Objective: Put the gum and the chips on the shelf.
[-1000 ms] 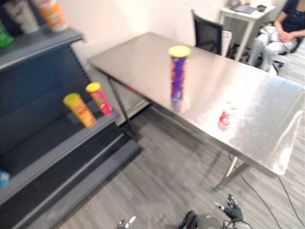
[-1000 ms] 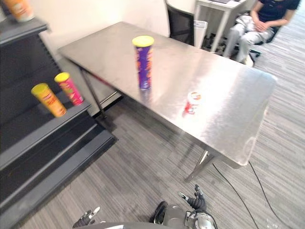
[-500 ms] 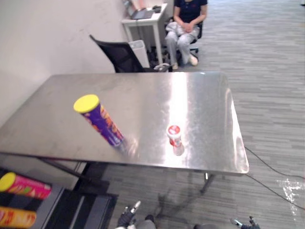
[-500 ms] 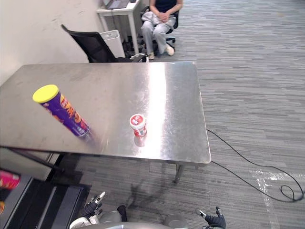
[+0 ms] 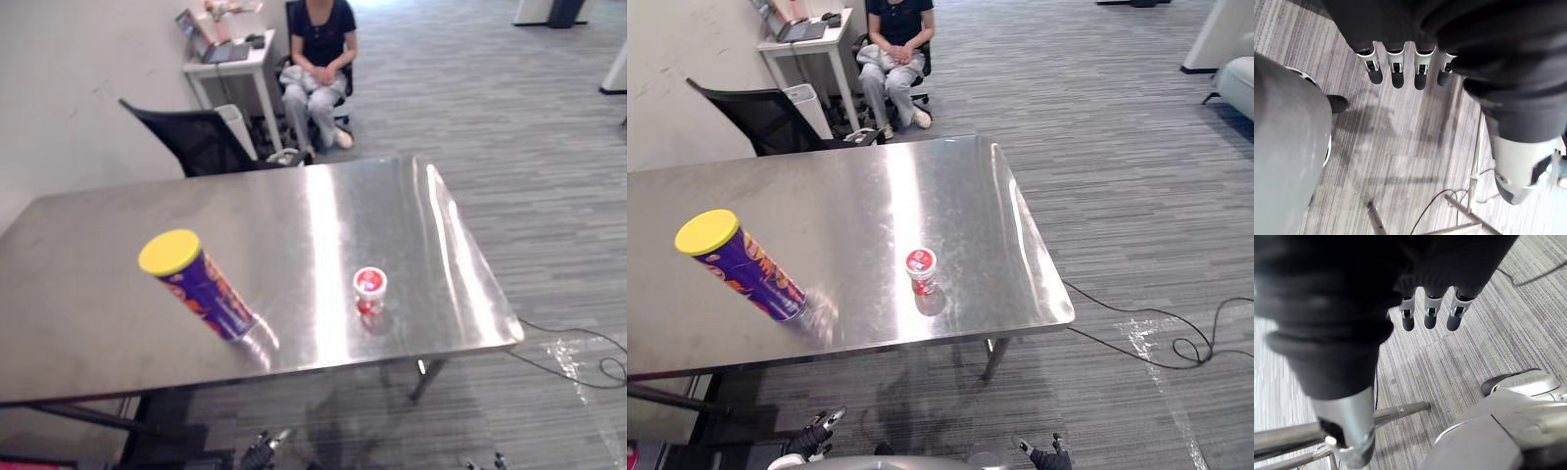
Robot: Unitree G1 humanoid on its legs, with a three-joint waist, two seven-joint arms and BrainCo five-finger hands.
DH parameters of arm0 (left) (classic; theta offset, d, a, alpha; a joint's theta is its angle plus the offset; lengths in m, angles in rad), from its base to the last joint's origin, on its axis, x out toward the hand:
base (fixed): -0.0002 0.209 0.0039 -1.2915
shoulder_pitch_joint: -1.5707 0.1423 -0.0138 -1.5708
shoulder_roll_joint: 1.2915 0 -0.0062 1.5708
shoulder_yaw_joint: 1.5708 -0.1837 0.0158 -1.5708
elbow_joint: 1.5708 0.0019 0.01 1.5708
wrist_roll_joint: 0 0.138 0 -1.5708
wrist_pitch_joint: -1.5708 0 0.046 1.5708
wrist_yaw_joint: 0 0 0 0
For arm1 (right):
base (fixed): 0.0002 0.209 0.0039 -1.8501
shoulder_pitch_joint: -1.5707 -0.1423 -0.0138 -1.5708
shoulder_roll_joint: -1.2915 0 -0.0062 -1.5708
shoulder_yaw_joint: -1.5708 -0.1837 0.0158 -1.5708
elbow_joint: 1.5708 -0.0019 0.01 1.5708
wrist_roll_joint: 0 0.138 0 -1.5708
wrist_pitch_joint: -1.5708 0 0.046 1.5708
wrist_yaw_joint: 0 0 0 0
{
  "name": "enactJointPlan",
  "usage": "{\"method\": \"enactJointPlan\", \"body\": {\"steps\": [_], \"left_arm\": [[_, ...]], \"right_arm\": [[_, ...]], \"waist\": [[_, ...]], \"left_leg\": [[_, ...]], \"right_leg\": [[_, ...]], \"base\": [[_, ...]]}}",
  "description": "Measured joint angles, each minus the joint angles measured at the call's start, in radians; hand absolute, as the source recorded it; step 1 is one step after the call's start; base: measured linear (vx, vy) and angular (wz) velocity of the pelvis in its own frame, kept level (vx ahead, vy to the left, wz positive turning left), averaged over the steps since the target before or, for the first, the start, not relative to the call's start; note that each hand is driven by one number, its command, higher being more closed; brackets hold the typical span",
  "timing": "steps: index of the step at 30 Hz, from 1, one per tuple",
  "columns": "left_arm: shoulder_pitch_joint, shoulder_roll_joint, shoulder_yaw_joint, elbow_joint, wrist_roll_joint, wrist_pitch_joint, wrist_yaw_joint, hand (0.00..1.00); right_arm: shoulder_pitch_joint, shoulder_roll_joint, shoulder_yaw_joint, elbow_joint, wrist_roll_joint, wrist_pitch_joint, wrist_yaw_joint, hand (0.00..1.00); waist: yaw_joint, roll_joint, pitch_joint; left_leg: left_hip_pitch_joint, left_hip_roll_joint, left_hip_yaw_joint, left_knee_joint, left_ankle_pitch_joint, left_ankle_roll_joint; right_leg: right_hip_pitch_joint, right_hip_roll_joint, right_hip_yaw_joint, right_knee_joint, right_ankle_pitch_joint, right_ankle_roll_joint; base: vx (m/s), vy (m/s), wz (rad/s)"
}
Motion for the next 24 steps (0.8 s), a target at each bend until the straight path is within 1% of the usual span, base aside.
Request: {"method": "enactJointPlan", "body": {"steps": [1, 2, 6, 8, 11, 12, 13, 14, 15, 17, 18, 20, 21, 23, 24], "left_arm": [[0.0, -0.001, 0.001, 0.0, 0.0, 0.0, -0.002, 0.0], [-0.001, 0.001, 0.001, 0.002, 0.0, -0.001, -0.002, 0.0], [-0.004, 0.001, -0.001, 0.003, 0.002, 0.0, -0.001, 0.0], [-0.005, 0.001, 0.0, 0.003, 0.003, 0.001, -0.001, 0.0], [-0.006, 0.004, 0.005, 0.001, 0.01, 0.001, -0.001, 0.0], [-0.006, 0.007, 0.012, -0.001, 0.011, 0.003, -0.002, 0.0], [-0.005, 0.01, 0.012, -0.004, 0.012, 0.003, -0.002, 0.0], [-0.004, 0.019, 0.022, -0.016, 0.031, 0.004, -0.004, 0.0], [-0.004, 0.021, 0.024, -0.018, 0.035, 0.005, -0.004, 0.0], [0.013, 0.036, 0.042, -0.044, 0.049, 0.016, -0.005, 0.0], [0.018, 0.036, 0.046, -0.051, 0.049, 0.016, -0.006, 0.0], [0.038, 0.041, 0.06, -0.071, 0.05, 0.016, -0.007, 0.0], [0.046, 0.042, 0.063, -0.08, 0.05, 0.016, -0.007, 0.0], [0.07, 0.043, 0.072, -0.096, 0.051, 0.017, -0.007, 0.0], [0.072, 0.043, 0.073, -0.096, 0.051, 0.019, -0.007, 0.0]], "right_arm": [[0.0, 0.001, 0.0, 0.0, 0.0, 0.0, -0.011, 0.0], [0.0, 0.001, 0.0, 0.0, 0.001, 0.0, -0.019, 0.0], [0.0, 0.002, -0.003, 0.008, 0.007, -0.001, -0.03, 0.0], [-0.003, 0.005, -0.015, 0.011, 0.037, -0.003, -0.041, 0.0], [-0.007, 0.009, -0.072, 0.012, 0.084, -0.009, -0.056, 0.0], [-0.012, 0.008, -0.114, 0.008, 0.111, -0.012, -0.061, 0.0], [-0.013, 0.006, -0.143, 0.003, 0.123, -0.013, -0.066, 0.0], [-0.014, -0.003, -0.211, -0.017, 0.167, -0.013, -0.078, 0.0], [-0.016, -0.006, -0.226, -0.021, 0.177, -0.013, -0.08, 0.0], [-0.031, -0.049, -0.333, -0.078, 0.226, -0.016, -0.097, 0.0], [-0.033, -0.065, -0.361, -0.1, 0.232, -0.016, -0.097, 0.0], [-0.051, -0.136, -0.446, -0.199, 0.243, -0.028, -0.11, 0.0], [-0.055, -0.155, -0.456, -0.227, 0.243, -0.034, -0.116, 0.0], [-0.076, -0.226, -0.48, -0.348, 0.233, -0.046, -0.137, 0.0], [-0.084, -0.24, -0.482, -0.371, 0.223, -0.048, -0.139, 0.0]], "waist": [[0.003, -0.002, 0.0], [0.003, -0.004, -0.001], [0.003, -0.006, -0.001], [0.004, -0.006, -0.002], [0.009, -0.009, -0.008], [0.011, -0.008, -0.013], [0.015, -0.013, -0.015], [0.024, -0.025, -0.017], [0.024, -0.028, -0.017], [0.023, -0.042, -0.02], [0.023, -0.042, -0.02], [0.023, -0.041, -0.02], [0.023, -0.04, -0.02], [0.023, -0.032, -0.025], [0.023, -0.03, -0.026]], "left_leg": [[0.0, 0.01, 0.002, 0.0, 0.0, -0.005], [-0.002, 0.017, 0.004, 0.0, 0.002, -0.011], [-0.006, 0.039, 0.004, 0.0, 0.002, -0.025], [-0.006, 0.043, 0.004, 0.0, -0.002, -0.03], [-0.007, 0.042, 0.009, -0.001, -0.005, -0.035], [-0.007, 0.041, 0.014, -0.001, -0.006, -0.035], [-0.007, 0.04, 0.018, -0.001, -0.006, -0.035], [-0.006, 0.039, 0.025, -0.001, -0.006, -0.035], [-0.006, 0.038, 0.025, -0.001, -0.006, -0.035], [-0.006, 0.031, 0.026, -0.002, -0.006, -0.035], [-0.006, 0.029, 0.026, -0.002, -0.006, -0.034], [-0.006, 0.02, 0.025, -0.007, -0.006, -0.034], [-0.006, 0.018, 0.025, -0.008, -0.005, -0.034], [-0.013, 0.012, 0.025, -0.009, -0.003, -0.028], [-0.016, 0.011, 0.024, -0.009, -0.002, -0.026]], "right_leg": [[-0.001, -0.005, -0.048, -0.007, 0.007, -0.001], [-0.001, -0.001, -0.072, -0.019, 0.022, 0.002], [0.005, 0.023, -0.077, -0.042, 0.041, -0.003], [0.014, 0.029, -0.08, -0.058, 0.048, 0.0], [0.027, 0.031, -0.087, -0.09, 0.07, 0.007], [0.028, 0.03, -0.088, -0.098, 0.077, 0.01], [0.029, 0.03, -0.088, -0.104, 0.08, 0.011], [0.032, 0.029, -0.088, -0.114, 0.089, 0.011], [0.034, 0.028, -0.088, -0.116, 0.091, 0.01], [0.037, 0.021, -0.088, -0.122, 0.096, 0.013], [0.036, 0.018, -0.088, -0.122, 0.099, 0.013], [0.035, 0.008, -0.088, -0.122, 0.1, 0.015], [0.034, 0.007, -0.088, -0.122, 0.1, 0.015], [0.022, 0.001, -0.088, -0.12, 0.099, 0.014], [0.019, 0.0, -0.088, -0.12, 0.099, 0.014]], "base": [[-0.01, -0.023, -0.27], [0.0, -0.028, -0.22], [0.05, -0.05, -0.04], [0.07, -0.015, -0.01], [0.11, 0.019, -0.06], [0.08, 0.038, -0.1], [0.06, 0.038, -0.13], [0.04, 0.026, -0.07], [0.03, 0.029, -0.04], [0.01, 0.037, -0.01], [-0.02, 0.043, -0.02], [-0.05, 0.041, -0.01], [-0.07, 0.035, -0.02], [-0.08, 0.034, -0.02], [-0.09, 0.031, 0.04]]}}
